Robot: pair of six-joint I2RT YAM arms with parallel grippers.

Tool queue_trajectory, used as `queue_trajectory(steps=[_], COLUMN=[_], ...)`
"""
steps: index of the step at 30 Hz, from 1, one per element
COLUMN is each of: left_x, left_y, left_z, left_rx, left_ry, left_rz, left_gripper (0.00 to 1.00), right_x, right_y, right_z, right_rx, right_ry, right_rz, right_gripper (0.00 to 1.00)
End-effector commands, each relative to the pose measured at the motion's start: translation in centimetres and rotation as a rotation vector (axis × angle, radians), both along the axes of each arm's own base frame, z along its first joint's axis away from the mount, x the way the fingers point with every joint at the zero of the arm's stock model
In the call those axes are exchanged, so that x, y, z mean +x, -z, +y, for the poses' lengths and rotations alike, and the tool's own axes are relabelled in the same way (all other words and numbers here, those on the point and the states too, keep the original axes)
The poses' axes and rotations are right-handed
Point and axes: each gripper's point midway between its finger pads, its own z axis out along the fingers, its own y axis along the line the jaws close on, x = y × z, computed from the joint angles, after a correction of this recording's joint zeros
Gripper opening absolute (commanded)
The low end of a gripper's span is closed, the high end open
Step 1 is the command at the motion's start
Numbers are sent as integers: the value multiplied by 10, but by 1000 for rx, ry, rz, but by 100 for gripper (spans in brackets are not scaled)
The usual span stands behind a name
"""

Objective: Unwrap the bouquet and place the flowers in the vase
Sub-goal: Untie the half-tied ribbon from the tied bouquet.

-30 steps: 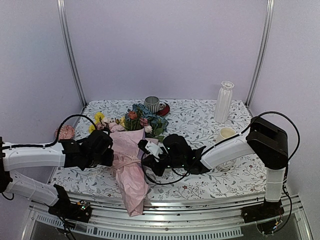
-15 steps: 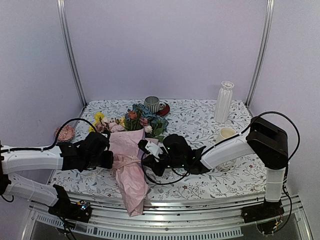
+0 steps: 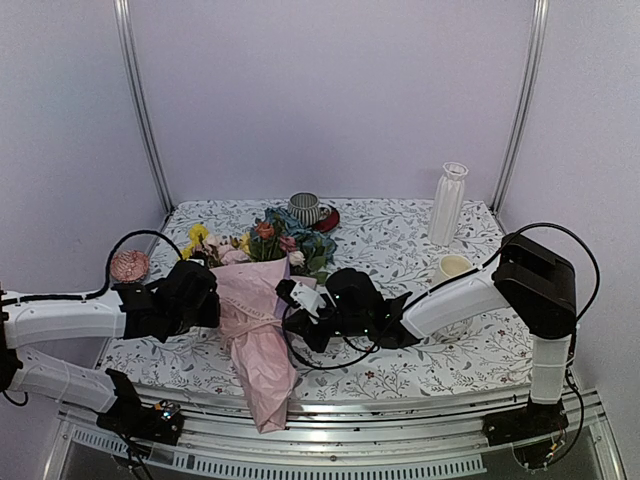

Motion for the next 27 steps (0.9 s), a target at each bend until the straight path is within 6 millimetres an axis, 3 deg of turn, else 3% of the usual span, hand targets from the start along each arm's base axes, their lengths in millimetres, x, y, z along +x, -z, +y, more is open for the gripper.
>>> queue_trajectory(steps=[1,5,10,18,27], left_x=[10,11,16,34,64], left_y=[-5,-5,-7,-43,-84], left_z=[-8,-6,0,-13,-69], left_rx=[-32,-23,-2,47,98], left_ry=[21,17,-11,55,250], left_rz=[-51,-56,-76,-143,-192], left_gripper=[30,10,0,0,0], right_x=[0,-1,-1,0,0], right_y=[-26,-26,-26,-24,-21], right_z=[-1,-1,-1,-1,0], right_rx=[52,53,53,49,45], right_ry=[5,3,6,6,7], right_rz=[-25,-23,-24,-23,-18], right_gripper=[4,4,4,4,4])
